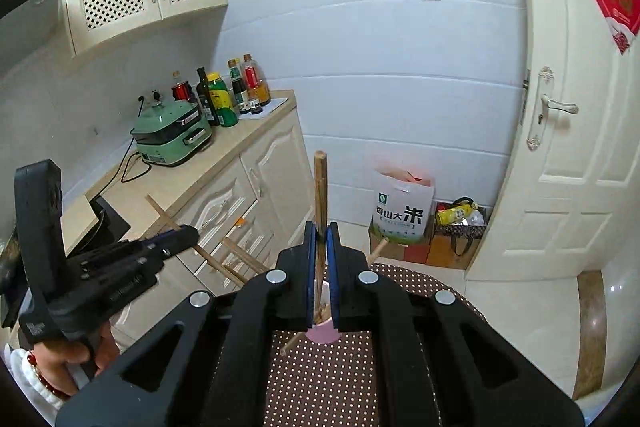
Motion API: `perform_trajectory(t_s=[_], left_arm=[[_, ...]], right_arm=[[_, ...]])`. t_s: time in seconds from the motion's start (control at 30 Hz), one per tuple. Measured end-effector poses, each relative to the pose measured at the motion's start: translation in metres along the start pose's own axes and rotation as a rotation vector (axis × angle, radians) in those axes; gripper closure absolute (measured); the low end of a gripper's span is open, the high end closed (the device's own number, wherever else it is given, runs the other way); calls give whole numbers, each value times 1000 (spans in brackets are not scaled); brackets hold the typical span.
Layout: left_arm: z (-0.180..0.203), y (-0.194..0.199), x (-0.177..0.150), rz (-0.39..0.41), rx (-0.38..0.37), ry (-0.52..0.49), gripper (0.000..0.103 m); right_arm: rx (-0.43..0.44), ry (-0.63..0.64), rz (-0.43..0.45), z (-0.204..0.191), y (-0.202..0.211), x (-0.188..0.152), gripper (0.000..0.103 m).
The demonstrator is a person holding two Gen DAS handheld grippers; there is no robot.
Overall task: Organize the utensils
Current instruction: 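Lower the held stick into the pink cup with the right gripper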
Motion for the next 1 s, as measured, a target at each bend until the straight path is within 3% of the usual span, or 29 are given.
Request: perform_trajectory(t_s=[0.37, 0.77, 1.0], left_arm=[[9, -5, 21, 33, -27, -6, 97], [-10, -49, -17, -51, 50, -12, 97], [-19, -58, -31, -94, 63, 3, 97]], right_arm=[[13, 44, -46, -4, -42, -2, 99], [-36, 127, -78, -9, -79, -27, 99], [-19, 116, -106, -9, -93, -51, 99]])
Point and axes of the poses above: each gripper's, at about its wrist camera, not at the fingertips, and y roughly against the way its jaws point, z to its right, x to its top, the point moved 7 cm from there along -y, roughly the way its jaws point, and after that the axes turned 13 degrees about y, right-handed, at the moved point
